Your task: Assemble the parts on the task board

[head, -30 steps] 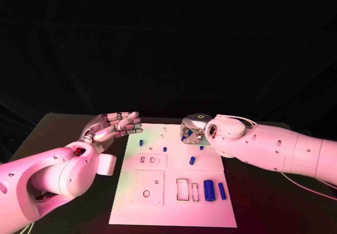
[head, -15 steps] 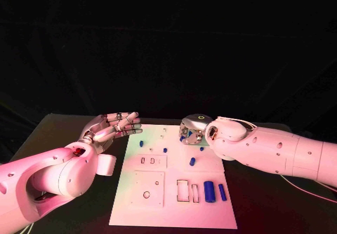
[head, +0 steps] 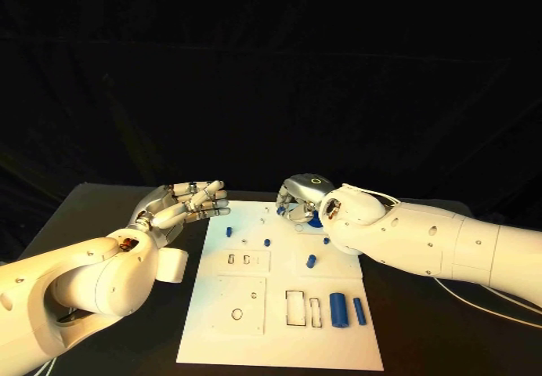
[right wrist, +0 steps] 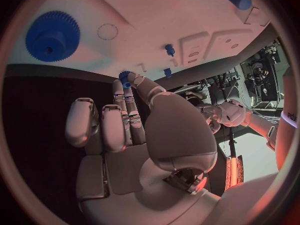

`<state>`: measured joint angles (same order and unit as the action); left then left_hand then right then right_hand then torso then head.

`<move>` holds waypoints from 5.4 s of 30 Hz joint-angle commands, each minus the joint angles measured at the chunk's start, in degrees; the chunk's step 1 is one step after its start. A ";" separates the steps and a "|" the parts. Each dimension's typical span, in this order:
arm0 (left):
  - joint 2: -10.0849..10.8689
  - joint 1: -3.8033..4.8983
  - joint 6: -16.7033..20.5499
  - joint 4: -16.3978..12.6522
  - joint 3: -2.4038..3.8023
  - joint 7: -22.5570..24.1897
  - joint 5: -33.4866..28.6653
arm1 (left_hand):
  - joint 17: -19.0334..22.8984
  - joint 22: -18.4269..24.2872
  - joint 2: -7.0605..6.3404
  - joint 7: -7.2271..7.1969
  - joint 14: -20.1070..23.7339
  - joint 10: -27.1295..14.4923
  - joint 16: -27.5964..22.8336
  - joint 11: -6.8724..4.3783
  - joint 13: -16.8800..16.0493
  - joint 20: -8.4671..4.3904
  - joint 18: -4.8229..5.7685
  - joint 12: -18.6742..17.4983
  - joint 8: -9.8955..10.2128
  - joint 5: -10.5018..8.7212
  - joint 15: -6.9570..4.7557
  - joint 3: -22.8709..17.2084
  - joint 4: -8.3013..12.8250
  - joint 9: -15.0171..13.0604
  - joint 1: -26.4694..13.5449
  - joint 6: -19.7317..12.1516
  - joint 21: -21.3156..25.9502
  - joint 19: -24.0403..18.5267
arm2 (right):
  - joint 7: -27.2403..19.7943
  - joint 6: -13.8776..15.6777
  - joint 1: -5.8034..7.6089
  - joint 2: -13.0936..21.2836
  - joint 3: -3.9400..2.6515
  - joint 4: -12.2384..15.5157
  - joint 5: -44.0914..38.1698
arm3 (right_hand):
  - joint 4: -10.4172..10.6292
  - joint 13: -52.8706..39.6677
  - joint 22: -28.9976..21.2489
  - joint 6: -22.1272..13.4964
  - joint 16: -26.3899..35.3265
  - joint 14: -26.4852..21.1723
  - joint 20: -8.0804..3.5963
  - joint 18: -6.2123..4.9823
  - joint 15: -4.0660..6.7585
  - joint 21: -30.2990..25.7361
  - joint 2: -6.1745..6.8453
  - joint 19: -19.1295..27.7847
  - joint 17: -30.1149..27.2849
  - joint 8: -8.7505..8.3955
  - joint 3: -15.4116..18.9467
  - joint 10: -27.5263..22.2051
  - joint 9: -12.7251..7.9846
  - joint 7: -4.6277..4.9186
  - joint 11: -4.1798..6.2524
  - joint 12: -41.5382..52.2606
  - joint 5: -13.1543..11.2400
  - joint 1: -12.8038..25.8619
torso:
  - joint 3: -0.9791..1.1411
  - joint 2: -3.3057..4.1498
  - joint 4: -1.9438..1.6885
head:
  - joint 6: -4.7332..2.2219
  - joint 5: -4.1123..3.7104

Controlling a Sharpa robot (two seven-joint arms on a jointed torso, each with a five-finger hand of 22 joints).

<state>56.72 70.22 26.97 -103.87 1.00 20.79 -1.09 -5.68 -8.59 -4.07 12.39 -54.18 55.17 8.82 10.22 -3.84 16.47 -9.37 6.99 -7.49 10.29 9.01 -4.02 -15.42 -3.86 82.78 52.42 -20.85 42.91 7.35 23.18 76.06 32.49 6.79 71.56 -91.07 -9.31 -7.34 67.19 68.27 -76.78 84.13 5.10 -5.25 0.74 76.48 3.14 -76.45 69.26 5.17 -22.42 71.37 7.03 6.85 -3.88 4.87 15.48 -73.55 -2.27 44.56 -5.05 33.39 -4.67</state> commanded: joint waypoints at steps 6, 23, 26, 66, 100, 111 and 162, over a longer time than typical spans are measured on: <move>-0.30 0.09 -1.32 -0.05 0.07 0.24 -0.44 | 0.09 0.00 0.09 0.28 0.22 -0.05 -0.34 0.33 0.09 -0.03 -0.94 -0.26 0.17 -0.24 -0.01 0.06 0.09 0.08 0.52 -0.03 -0.35 0.41 | -0.23 2.71 -0.20 -2.97 -0.03 -3.30 0.23 | 0.13 -0.40 0.16 0.02 -0.16 2.19 -0.04 0.64 0.39 0.44 0.26 -0.42 0.11 0.02 -0.46 0.95 0.10 0.11 0.66 -0.08 -0.33 -0.10 | -0.01 0.11 -0.20 | 0.04 -0.01; -0.65 0.18 -1.35 -0.16 0.12 0.14 -0.44 | 0.10 0.02 0.15 0.30 0.26 -0.08 -0.47 0.36 0.08 -0.02 -0.92 -0.36 0.24 -0.26 0.03 0.06 0.12 0.08 0.59 -0.07 -0.35 0.40 | -0.79 1.23 -0.46 -6.45 -0.03 -7.10 1.08 | 0.40 -0.43 0.52 -0.09 -0.30 2.20 -0.01 0.69 0.33 0.69 0.41 -0.49 0.21 -0.10 -0.63 0.89 0.20 0.17 0.60 -0.23 -0.59 0.10 | -0.07 0.19 -0.41 | 0.15 0.00; -0.63 0.23 -1.32 -0.18 0.13 0.11 -0.44 | 0.10 0.02 0.15 0.30 0.26 -0.08 -0.47 0.36 0.08 -0.02 -0.92 -0.36 0.24 -0.26 0.03 0.06 0.12 0.08 0.59 -0.07 -0.35 0.40 | -0.59 0.74 -0.48 -6.63 -0.02 -7.49 1.15 | 0.45 -0.43 0.42 -0.09 -0.29 2.19 0.00 0.66 0.33 0.63 0.46 -0.40 0.18 -0.11 -0.64 0.90 0.23 0.16 0.59 -0.24 -0.65 0.14 | -0.05 0.24 -0.30 | 0.16 0.15; -0.65 0.72 -1.36 -0.01 0.16 -0.14 -0.44 | 0.10 0.04 0.16 0.32 0.29 -0.09 -0.57 0.37 0.08 -0.02 -0.91 -0.44 0.29 -0.27 0.05 0.07 0.16 0.07 0.66 -0.08 -0.36 0.39 | -0.04 0.79 -1.43 -9.02 0.04 -11.26 1.47 | 2.78 2.42 -3.09 -8.08 1.90 0.87 2.24 -0.20 -2.27 -1.98 4.16 3.17 -3.81 -1.67 -0.82 -10.01 -1.02 2.92 -2.55 -1.23 -2.81 1.74 | -0.08 0.21 -0.28 | 0.16 0.51; -0.03 0.74 -2.19 1.02 0.12 -0.67 -0.45 | 0.10 0.07 0.17 0.35 0.33 -0.14 -0.72 0.41 0.08 -0.01 -0.89 -0.55 0.38 -0.28 0.08 0.10 0.18 0.07 0.71 -0.13 -0.35 0.36 | 6.82 -8.09 0.43 11.45 -0.88 4.18 13.18 | 16.52 -57.40 10.43 -12.88 -7.31 3.64 -0.35 2.31 0.81 5.37 5.08 -5.50 8.68 2.85 22.43 6.26 1.64 0.68 1.31 61.32 5.90 -0.34 | 0.77 -0.62 1.70 | 0.28 0.79; -0.10 0.74 -2.16 1.00 0.12 -0.68 -0.45 | 0.10 0.08 0.18 0.36 0.33 -0.13 -0.76 0.42 0.07 -0.01 -0.88 -0.58 0.39 -0.28 0.09 0.12 0.18 0.07 0.72 -0.13 -0.34 0.35 | 6.68 -8.60 -0.26 8.99 -0.79 1.04 13.44 | 17.54 -62.75 11.16 -13.26 -8.68 4.04 -0.18 2.43 0.61 5.68 4.58 -5.88 11.11 3.65 22.90 7.87 2.03 0.79 1.15 66.32 6.63 -1.59 | 0.70 -0.69 1.69 | 0.53 0.76; -0.19 0.74 -2.53 1.06 0.12 -1.42 -0.45 | 0.10 0.21 0.03 0.68 0.47 -0.69 -1.32 0.70 0.11 0.00 -0.85 -1.21 0.90 -0.30 0.28 0.41 0.18 0.12 0.76 -0.65 -0.28 0.22 | 9.00 -6.07 -1.48 5.18 -0.30 -1.23 3.53 | 18.06 -77.86 17.05 -9.15 -12.63 5.55 -0.35 3.73 0.94 9.39 2.13 -9.51 19.24 6.14 21.57 15.55 3.31 -0.16 1.80 80.70 6.45 -3.80 | 0.85 -0.72 1.63 | -0.41 0.89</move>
<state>56.66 70.89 25.61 -102.74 1.08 19.31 -1.45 -5.65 -8.45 -3.85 12.90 -53.98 54.77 7.71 10.63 -3.79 16.47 -9.35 6.16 -6.83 10.30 9.21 -3.86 -15.26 -3.82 83.00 51.90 -20.85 42.91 15.20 15.94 74.89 37.63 6.30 70.06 -83.65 8.82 -74.95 74.91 58.78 -89.10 84.02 4.99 -2.11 1.42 85.55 5.50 -83.92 74.91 11.04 -0.51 84.05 10.25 6.74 -2.44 85.35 22.37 -76.74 -1.42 43.87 -3.40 33.05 -3.81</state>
